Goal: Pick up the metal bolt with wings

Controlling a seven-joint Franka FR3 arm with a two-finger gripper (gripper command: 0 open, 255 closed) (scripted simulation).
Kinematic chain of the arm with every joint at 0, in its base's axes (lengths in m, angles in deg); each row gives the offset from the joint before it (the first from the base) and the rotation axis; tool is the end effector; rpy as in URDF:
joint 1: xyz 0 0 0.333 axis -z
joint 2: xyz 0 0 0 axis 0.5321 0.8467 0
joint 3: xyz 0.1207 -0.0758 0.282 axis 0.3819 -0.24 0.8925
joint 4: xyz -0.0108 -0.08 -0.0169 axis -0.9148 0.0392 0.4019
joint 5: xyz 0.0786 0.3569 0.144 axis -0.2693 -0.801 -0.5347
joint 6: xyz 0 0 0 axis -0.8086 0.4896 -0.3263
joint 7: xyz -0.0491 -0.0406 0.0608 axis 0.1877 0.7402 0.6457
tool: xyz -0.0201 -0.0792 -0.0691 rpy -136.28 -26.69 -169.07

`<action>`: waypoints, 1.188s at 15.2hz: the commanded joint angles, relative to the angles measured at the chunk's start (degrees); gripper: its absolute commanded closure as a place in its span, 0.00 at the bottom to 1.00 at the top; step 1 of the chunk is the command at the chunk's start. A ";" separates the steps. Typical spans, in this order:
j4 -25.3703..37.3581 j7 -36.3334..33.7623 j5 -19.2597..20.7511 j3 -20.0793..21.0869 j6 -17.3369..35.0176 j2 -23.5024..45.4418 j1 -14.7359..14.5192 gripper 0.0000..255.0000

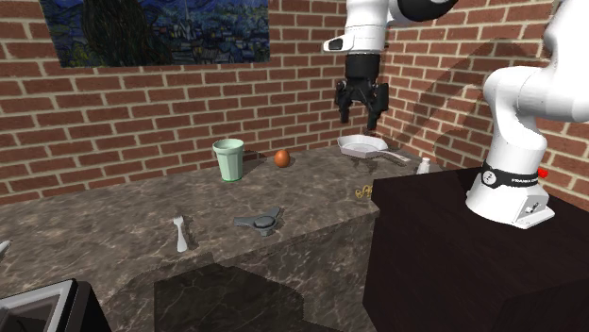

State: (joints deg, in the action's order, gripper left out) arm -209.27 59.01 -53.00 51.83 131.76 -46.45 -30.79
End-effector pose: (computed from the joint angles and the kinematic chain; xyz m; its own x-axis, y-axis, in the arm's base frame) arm 0.4196 -0.0924 0.4133 0.9537 0.2965 0.0506 0.2997 -0.9508 -0.0779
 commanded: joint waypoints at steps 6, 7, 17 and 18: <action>6.38 11.93 -5.38 -4.53 8.25 16.55 -0.32 0.00; 7.62 13.74 -6.54 -4.88 9.06 18.99 -0.23 0.00; 24.42 29.30 -17.36 -3.27 12.44 43.24 4.68 0.00; 26.52 30.37 -18.01 -2.82 12.39 45.61 5.41 0.00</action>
State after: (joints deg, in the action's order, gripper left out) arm -185.28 88.12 -70.36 48.66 144.60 -3.29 -26.18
